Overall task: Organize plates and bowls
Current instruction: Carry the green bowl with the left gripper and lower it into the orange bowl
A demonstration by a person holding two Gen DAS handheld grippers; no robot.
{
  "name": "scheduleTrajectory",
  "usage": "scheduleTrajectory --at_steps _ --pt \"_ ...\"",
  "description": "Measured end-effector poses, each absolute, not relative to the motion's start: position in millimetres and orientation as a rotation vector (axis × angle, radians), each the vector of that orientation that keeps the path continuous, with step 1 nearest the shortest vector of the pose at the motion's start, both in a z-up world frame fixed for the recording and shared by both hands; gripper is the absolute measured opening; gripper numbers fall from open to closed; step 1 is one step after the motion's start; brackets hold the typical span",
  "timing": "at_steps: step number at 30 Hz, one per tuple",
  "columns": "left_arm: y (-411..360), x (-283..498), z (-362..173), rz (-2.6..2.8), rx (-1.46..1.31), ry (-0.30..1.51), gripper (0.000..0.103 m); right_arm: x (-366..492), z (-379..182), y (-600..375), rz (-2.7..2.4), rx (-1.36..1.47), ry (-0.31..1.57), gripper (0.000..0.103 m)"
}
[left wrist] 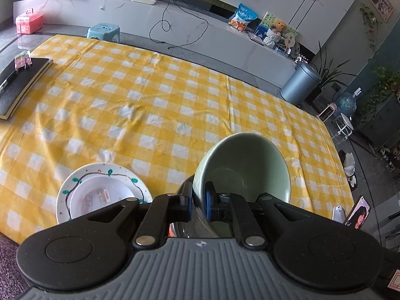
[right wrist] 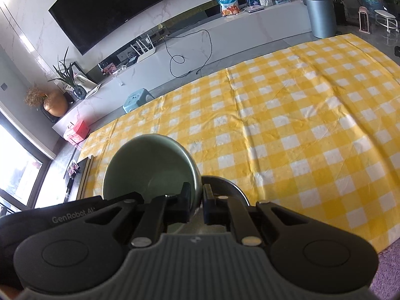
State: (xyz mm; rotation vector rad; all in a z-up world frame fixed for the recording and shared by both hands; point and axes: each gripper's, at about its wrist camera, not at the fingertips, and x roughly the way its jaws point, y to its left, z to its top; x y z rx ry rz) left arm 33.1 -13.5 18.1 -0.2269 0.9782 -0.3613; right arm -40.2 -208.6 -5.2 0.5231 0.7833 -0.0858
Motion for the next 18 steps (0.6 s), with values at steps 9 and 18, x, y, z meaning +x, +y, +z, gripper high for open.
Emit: scheduleTrajectory --at_steps 9,18 --pt "-16.3 19.1 1.2 -0.380 -0.195 1.035 0.012 -50.3 -20.3 -214.8 -0.112 0.522 0.823 0.004" --pt "-27.7 17.6 -10.4 -0.377 -0.109 1.054 0.012 -46.8 -38.5 -210.8 -0.138 0.463 0.870 0.004"
